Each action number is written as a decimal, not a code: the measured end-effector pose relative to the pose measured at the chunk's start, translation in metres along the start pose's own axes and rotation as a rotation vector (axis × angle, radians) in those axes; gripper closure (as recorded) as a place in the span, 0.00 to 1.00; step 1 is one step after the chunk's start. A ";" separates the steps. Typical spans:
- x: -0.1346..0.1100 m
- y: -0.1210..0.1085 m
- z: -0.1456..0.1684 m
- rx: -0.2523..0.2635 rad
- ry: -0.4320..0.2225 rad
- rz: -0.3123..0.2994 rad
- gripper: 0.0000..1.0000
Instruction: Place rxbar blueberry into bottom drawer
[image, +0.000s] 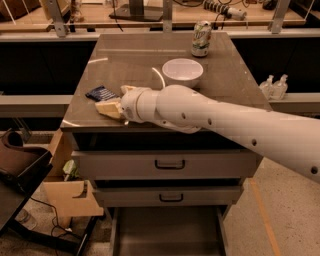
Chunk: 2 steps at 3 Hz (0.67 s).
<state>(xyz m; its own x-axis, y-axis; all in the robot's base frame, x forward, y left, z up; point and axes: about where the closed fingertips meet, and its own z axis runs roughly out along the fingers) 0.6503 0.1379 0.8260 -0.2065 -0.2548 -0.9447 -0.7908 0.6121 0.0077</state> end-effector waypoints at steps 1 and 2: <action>-0.003 0.000 -0.001 0.000 0.000 0.000 0.88; -0.004 0.000 -0.001 0.000 0.000 0.000 1.00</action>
Offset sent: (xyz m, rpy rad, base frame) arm 0.0000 0.0000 0.0032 0.0000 0.0000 0.0000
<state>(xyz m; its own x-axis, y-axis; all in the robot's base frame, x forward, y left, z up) 0.6502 0.1381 0.8307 -0.2063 -0.2549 -0.9447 -0.7910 0.6118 0.0077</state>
